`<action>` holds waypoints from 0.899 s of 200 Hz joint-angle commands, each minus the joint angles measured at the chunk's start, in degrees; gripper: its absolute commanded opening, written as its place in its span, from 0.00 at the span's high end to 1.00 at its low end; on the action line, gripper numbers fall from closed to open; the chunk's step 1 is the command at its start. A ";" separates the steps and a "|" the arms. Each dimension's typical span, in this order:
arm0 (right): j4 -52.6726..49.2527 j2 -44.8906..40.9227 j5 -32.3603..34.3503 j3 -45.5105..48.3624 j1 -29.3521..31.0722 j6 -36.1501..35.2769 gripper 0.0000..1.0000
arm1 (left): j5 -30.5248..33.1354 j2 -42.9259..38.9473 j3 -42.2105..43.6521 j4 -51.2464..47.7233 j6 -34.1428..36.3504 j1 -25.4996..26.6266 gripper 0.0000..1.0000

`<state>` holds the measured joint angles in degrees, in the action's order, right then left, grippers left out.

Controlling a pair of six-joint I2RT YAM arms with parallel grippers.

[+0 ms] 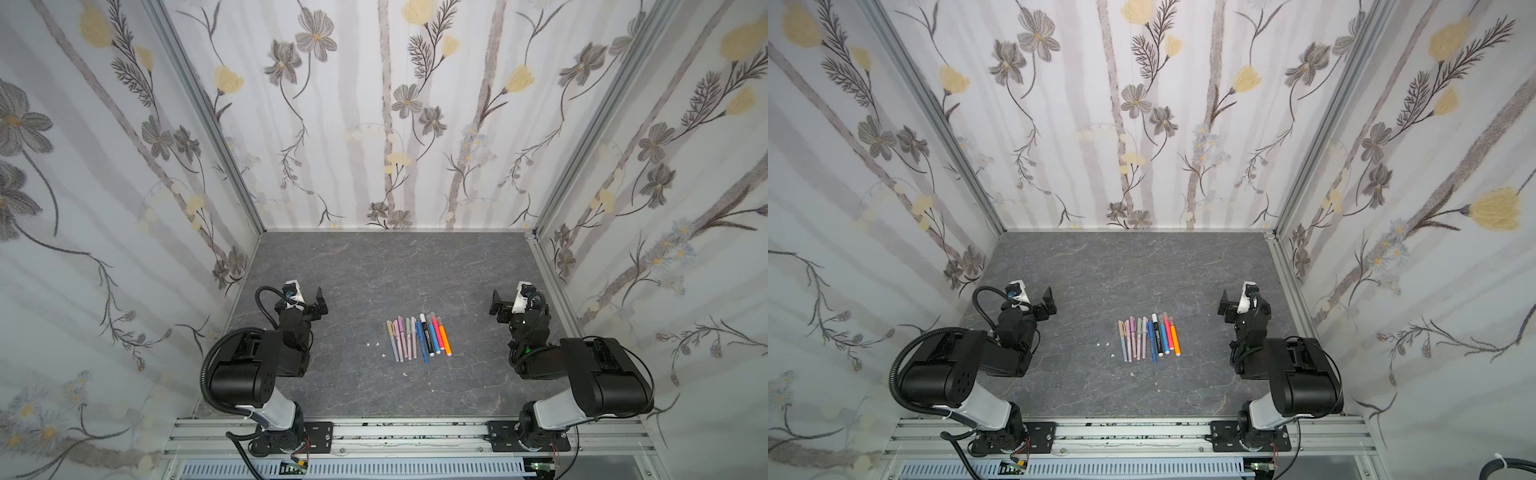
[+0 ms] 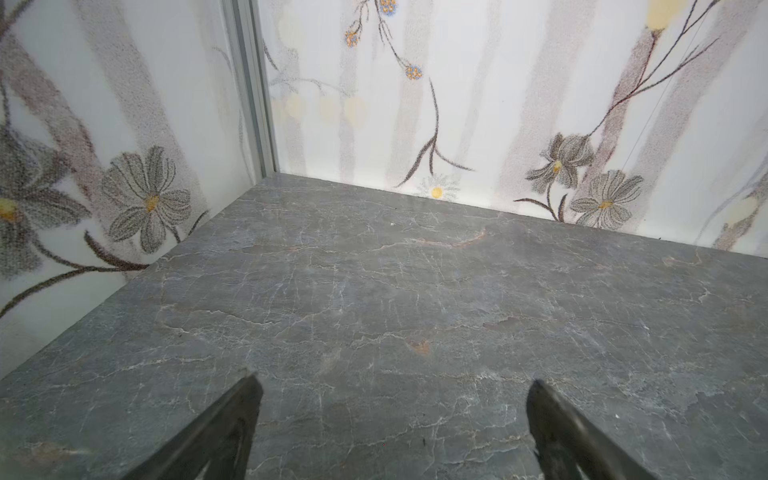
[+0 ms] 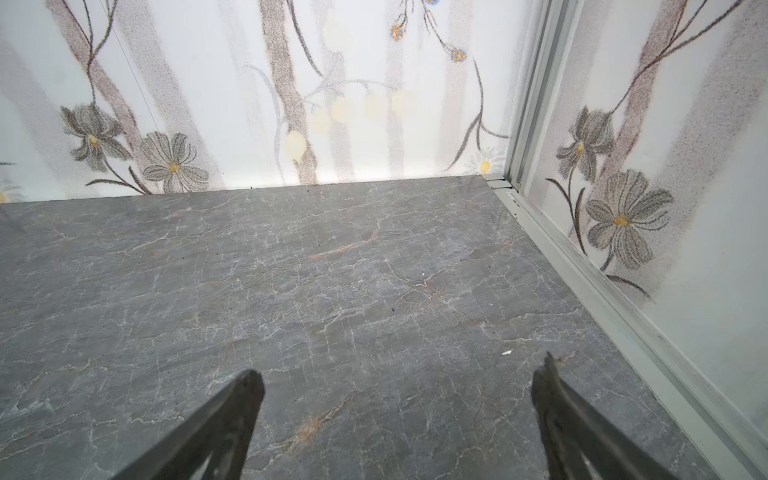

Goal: Open the pen caps

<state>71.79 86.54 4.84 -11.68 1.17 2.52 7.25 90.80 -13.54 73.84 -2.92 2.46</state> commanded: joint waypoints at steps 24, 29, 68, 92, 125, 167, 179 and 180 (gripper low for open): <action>2.93 0.03 -0.18 -0.11 -0.02 -0.62 0.00 | 0.05 0.06 -0.31 2.63 0.70 -0.02 0.00; 2.93 0.03 -0.24 -0.14 -0.03 -0.60 0.00 | 0.07 0.06 -0.32 2.70 0.64 -0.08 0.00; 2.90 0.03 -0.18 -0.14 -0.03 -0.68 0.00 | 0.01 0.07 -0.35 2.69 0.66 -0.08 0.00; 2.92 0.03 -0.19 -0.10 0.02 -0.64 0.00 | 0.05 0.15 -0.35 2.70 0.64 -0.04 0.00; 2.87 0.03 -0.18 -0.09 0.02 -0.65 0.00 | 0.05 0.15 -0.30 2.68 0.64 -0.09 0.00; 2.62 0.12 -0.18 -0.35 -0.02 -0.66 0.00 | 0.01 0.09 -0.34 2.60 0.69 -0.08 0.00; 2.56 0.04 -0.14 -0.29 -0.02 -0.62 0.00 | -0.22 0.02 -0.51 2.33 0.58 -0.17 0.00; 2.61 -0.01 -0.12 -0.28 -0.03 -0.65 0.00 | -0.22 0.00 -0.52 2.30 0.60 -0.17 0.00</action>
<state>71.77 86.59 4.84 -11.70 1.17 2.52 7.25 90.80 -13.54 73.84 -2.92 2.46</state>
